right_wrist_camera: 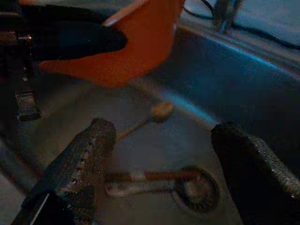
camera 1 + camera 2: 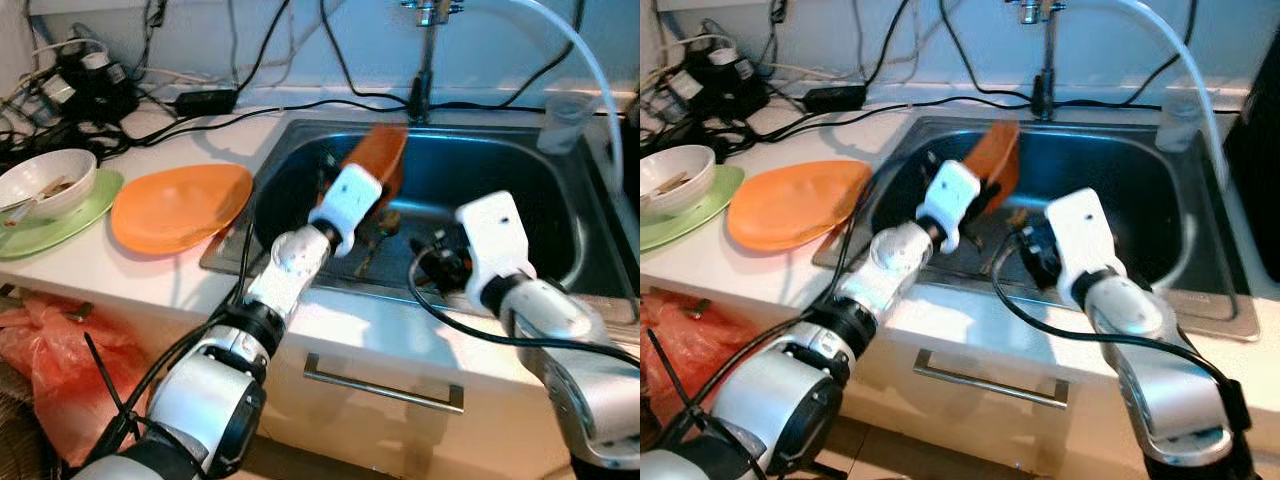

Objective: Kitchen organization

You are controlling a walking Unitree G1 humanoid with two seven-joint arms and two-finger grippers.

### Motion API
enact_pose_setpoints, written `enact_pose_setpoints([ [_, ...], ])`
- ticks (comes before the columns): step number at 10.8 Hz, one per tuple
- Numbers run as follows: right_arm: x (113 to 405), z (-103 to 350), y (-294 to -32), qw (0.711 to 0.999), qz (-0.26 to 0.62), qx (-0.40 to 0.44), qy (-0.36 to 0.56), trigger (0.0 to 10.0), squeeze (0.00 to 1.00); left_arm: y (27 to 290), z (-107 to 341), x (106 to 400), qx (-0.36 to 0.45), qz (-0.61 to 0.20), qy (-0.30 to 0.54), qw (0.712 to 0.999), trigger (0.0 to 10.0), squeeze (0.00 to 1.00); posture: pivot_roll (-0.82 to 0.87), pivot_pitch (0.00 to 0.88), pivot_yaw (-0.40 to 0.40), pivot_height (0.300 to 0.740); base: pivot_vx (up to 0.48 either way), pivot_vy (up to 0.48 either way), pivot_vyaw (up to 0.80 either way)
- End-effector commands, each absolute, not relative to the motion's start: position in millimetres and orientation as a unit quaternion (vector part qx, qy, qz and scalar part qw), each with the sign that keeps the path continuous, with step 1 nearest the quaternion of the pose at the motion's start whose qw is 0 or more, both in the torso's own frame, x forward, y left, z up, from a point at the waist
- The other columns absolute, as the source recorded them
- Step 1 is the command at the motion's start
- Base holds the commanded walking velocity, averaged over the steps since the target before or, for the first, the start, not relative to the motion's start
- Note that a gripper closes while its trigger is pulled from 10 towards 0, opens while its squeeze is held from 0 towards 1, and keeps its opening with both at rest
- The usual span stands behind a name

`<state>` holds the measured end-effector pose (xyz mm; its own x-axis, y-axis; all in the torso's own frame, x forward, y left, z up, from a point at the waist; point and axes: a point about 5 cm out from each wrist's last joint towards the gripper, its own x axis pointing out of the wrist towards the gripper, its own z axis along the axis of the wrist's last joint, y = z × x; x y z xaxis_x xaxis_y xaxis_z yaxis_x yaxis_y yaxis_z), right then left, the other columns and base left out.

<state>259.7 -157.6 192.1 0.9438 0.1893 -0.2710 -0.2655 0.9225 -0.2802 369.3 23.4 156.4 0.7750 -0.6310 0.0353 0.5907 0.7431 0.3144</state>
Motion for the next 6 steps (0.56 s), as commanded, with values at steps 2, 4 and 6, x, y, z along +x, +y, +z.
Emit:
enact_pose_setpoints([
  [2, 252.0, 197.2, -161.1, 0.973, 0.116, -0.159, 0.12, 10.0, 0.0, 22.8, 154.4, 369.6, 0.147, -0.321, -0.063, 0.934, 0.0, 0.0, -0.38, 0.0, 0.104, 0.74, 0.0, 0.0, 0.0],
  [4, 250.5, 196.5, -161.0, 0.971, 0.123, -0.159, 0.13, 10.0, 0.0, 18.5, 147.8, 367.9, 0.155, -0.329, -0.042, 0.931, 1.3, 0.0, -0.38, 0.0, 0.093, 0.74, 0.0, 0.0, 0.0],
  [6, 251.1, 198.4, -156.6, 0.971, 0.133, -0.153, 0.13, 10.0, 0.0, 18.3, 139.5, 367.5, 0.173, -0.331, -0.012, 0.927, 4.4, 0.0, -0.37, 0.0, 0.091, 0.74, 0.0, 0.0, 0.0],
])
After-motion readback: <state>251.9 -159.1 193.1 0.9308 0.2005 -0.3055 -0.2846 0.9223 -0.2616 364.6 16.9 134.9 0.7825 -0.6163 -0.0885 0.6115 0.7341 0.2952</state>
